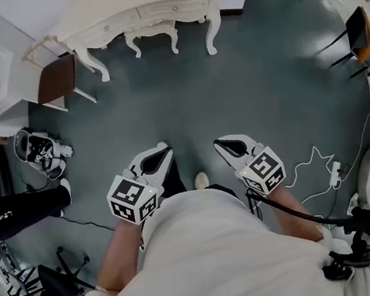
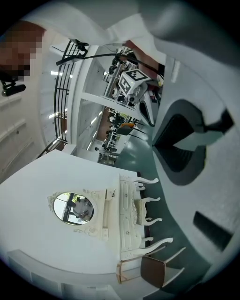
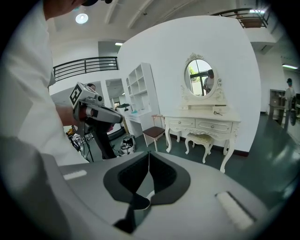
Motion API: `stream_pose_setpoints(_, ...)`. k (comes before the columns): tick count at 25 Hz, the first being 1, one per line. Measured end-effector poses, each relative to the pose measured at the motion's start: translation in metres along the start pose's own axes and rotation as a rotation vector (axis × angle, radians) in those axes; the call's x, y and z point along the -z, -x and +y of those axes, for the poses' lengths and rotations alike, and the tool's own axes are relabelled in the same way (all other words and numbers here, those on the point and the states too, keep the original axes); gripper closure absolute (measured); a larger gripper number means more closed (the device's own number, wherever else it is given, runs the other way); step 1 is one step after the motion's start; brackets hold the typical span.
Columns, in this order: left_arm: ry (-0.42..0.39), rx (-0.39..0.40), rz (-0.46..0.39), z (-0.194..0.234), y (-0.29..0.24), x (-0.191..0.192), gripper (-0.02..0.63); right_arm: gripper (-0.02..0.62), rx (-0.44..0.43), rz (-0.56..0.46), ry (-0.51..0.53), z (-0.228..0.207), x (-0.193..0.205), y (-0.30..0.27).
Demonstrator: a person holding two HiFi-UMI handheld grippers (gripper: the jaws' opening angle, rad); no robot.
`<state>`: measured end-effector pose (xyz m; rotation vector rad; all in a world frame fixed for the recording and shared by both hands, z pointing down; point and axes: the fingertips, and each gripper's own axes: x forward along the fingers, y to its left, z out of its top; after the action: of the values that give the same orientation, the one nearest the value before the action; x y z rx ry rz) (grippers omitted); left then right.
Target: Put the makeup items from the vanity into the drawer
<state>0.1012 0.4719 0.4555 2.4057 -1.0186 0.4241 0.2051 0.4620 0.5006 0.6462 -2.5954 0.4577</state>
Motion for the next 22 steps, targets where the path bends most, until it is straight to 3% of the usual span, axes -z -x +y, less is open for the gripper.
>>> stream_pose_setpoints(6, -0.03, 0.039, -0.011, 0.069, -0.024, -0.031, 0.591, 0.546, 0.052, 0.014, 0.017, -0.041, -0.035, -0.053)
stream_pose_setpoints(13, -0.1, 0.128, -0.022, 0.165, -0.046, -0.104, 0.571, 0.515, 0.131, 0.058, 0.043, -0.109, -0.107, -0.129)
stream_pose_setpoints(18, -0.122, 0.11, -0.006, 0.243, -0.047, -0.135, 0.607, 0.526, 0.173, 0.042, 0.032, -0.156, -0.155, -0.187)
stream_pose_setpoints(22, -0.083, 0.079, -0.023, 0.291, -0.049, -0.152, 0.607, 0.537, 0.169, 0.043, 0.044, -0.183, -0.184, -0.221)
